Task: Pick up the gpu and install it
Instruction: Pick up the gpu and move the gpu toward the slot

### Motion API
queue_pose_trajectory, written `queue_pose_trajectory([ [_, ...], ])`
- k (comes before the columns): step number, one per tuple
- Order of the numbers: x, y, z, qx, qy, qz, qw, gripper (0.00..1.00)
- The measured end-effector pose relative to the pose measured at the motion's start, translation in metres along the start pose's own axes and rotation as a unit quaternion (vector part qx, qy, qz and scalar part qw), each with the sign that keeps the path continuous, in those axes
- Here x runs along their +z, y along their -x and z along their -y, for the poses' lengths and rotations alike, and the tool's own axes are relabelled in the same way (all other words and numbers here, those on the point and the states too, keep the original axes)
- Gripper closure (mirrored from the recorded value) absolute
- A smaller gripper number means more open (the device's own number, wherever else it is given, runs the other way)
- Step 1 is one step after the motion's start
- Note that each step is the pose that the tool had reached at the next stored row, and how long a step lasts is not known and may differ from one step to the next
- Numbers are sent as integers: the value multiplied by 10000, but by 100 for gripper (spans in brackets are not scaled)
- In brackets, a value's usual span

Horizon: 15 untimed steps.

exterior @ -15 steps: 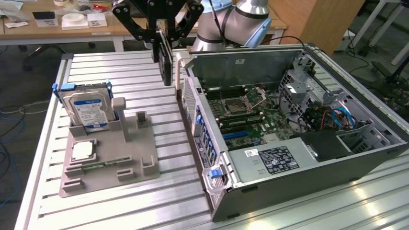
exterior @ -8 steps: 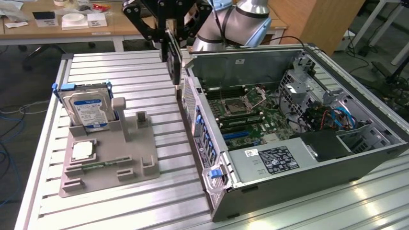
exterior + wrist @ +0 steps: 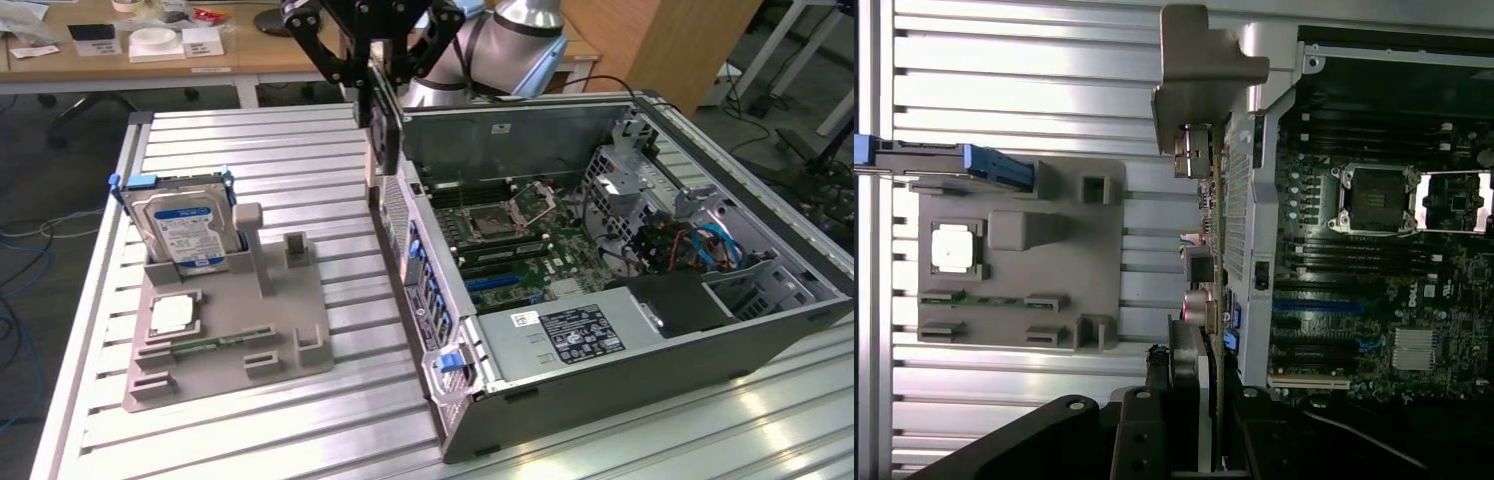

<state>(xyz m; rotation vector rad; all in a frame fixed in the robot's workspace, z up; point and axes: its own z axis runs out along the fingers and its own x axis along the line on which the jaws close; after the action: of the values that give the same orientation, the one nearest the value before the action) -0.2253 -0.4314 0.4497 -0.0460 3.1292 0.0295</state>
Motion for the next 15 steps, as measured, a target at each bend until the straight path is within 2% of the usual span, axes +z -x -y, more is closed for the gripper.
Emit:
queue_pose_trajectory([
  [15,7,369,11,0,1,0,10000,72],
])
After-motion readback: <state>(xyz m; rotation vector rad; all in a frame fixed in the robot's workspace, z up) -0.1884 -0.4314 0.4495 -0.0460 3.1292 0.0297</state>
